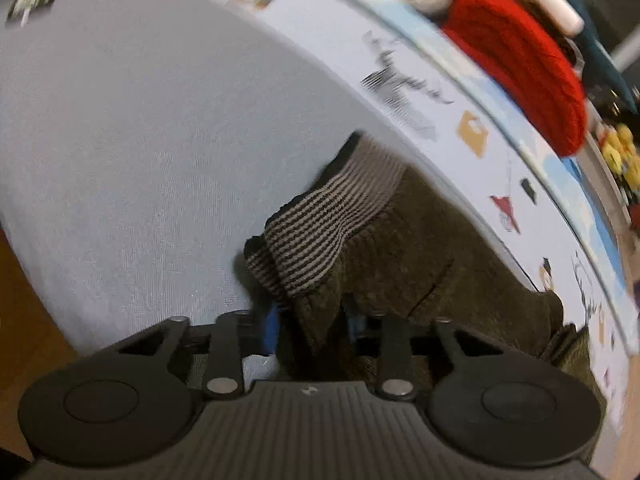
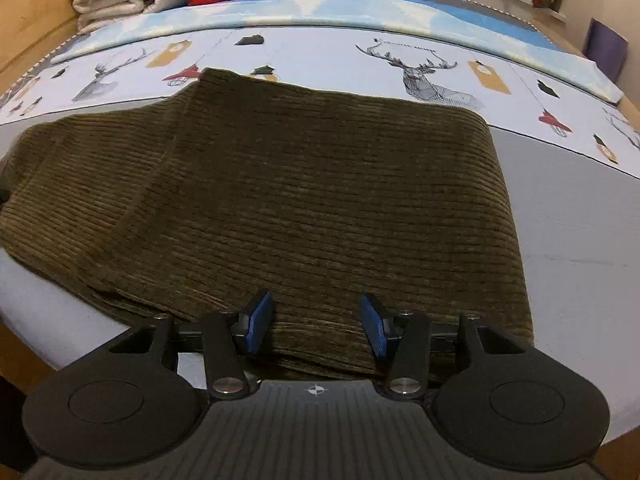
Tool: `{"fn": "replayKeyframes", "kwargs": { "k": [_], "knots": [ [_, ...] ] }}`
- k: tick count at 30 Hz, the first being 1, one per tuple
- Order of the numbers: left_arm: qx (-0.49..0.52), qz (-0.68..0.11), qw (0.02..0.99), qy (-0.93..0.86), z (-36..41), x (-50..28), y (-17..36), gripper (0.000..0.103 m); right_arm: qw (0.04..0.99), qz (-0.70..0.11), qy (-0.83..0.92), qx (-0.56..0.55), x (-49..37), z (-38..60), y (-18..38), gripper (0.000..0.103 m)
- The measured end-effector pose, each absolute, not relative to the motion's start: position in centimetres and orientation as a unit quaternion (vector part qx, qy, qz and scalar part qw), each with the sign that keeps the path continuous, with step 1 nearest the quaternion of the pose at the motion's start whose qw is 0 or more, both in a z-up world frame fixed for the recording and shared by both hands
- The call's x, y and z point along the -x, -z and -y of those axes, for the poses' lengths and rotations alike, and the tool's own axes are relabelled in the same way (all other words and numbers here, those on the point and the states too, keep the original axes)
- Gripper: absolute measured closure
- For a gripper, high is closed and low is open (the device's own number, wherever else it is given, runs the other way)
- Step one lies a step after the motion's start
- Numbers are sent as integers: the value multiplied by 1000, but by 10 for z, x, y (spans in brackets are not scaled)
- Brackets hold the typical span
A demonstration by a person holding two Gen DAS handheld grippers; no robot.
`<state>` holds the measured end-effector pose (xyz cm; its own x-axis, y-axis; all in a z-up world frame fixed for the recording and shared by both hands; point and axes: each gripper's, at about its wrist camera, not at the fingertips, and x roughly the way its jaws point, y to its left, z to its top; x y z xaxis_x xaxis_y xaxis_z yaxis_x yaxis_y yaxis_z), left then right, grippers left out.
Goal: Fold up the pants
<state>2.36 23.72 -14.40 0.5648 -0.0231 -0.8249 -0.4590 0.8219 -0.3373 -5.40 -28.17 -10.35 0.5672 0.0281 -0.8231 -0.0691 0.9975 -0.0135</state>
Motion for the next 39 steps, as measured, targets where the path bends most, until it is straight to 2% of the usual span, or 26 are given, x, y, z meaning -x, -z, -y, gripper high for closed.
{"fn": "replayKeyframes", "kwargs": {
  "k": [5, 9, 14, 16, 17, 18, 20, 24, 25, 27, 29, 31, 32, 35, 37, 39],
  "knots": [
    [104, -362, 923, -83, -154, -19, 67, 80, 912, -406, -22, -48, 56, 305, 78, 52],
    [-2, -288, 958, -1, -39, -14, 6, 82, 951, -304, 37, -46, 68, 336, 50, 52],
    [-99, -226, 960, 132, 132, 27, -15, 82, 956, -221, 141, -132, 88, 410, 34, 52],
    [-137, -235, 941, 199, 193, 45, 6, 73, 943, -209, 195, -169, 96, 440, 35, 52],
    [-154, -261, 921, 245, 219, 49, 23, 52, 935, -207, 214, -192, 101, 454, 36, 52],
    [-160, -295, 898, 283, 235, 52, 40, 44, 927, -210, 224, -215, 102, 467, 38, 51],
    [-135, -322, 887, 301, 240, 57, 57, 44, 915, -225, 224, -250, 105, 484, 46, 51],
    [-87, -343, 895, 271, 196, 47, 77, 44, 901, -276, 149, -300, 97, 490, 64, 49],
    [-86, -354, 898, 247, 180, 41, 82, 46, 896, -296, 117, -311, 92, 488, 70, 45],
    [-78, -374, 901, 205, 148, 30, 93, 56, 884, -338, 69, -316, 84, 480, 80, 40],
    [-52, -397, 899, 179, 117, 20, 102, 62, 882, -369, 37, -292, 76, 463, 86, 38],
    [-45, -430, 886, 169, 100, 12, 119, 62, 879, -394, 27, -266, 67, 447, 91, 31],
    [-54, -448, 875, 173, 97, 8, 129, 63, 875, -406, 33, -260, 62, 443, 96, 31],
    [-94, -424, 881, 188, 96, 16, 144, 62, 867, -413, 50, -274, 48, 439, 103, 25],
    [-103, -426, 881, 181, 99, 17, 144, 63, 869, -409, 58, -271, 42, 435, 103, 28],
    [-102, -430, 879, 178, 103, 16, 143, 63, 875, -403, 59, -259, 41, 426, 102, 39]
  ]
}}
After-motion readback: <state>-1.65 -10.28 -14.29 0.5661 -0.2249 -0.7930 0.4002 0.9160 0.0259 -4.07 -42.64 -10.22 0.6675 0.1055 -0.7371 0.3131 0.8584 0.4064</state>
